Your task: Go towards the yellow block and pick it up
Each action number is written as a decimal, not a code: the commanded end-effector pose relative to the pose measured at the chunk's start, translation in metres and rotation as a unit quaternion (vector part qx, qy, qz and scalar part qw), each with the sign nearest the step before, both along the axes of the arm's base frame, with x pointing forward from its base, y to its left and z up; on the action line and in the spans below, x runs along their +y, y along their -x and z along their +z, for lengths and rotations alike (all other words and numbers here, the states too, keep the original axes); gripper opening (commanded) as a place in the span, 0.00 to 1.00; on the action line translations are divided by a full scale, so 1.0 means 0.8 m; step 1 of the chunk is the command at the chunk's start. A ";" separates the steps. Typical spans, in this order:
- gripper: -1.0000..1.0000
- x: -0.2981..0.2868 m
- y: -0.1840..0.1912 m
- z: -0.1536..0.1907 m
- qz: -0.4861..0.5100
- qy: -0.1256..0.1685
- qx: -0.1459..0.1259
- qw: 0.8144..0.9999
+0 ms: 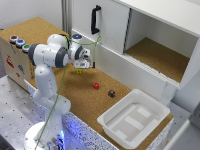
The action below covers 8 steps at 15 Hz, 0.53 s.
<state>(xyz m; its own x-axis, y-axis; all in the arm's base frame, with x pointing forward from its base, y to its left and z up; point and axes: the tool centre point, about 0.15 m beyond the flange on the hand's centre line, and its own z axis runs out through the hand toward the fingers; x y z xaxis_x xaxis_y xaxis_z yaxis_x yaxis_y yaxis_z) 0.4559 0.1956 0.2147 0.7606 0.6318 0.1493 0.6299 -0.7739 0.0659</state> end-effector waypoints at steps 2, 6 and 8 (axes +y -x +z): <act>0.00 0.004 -0.009 -0.018 -0.007 0.059 0.002 0.998; 0.00 0.004 -0.009 -0.014 -0.014 0.049 -0.004 0.999; 0.00 0.004 -0.008 -0.008 -0.018 0.047 -0.010 0.999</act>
<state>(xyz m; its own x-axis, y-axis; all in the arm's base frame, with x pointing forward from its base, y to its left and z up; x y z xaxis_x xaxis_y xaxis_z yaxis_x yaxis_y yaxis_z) 0.4548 0.1936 0.2101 0.7568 0.6392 0.1369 0.6356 -0.7684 0.0744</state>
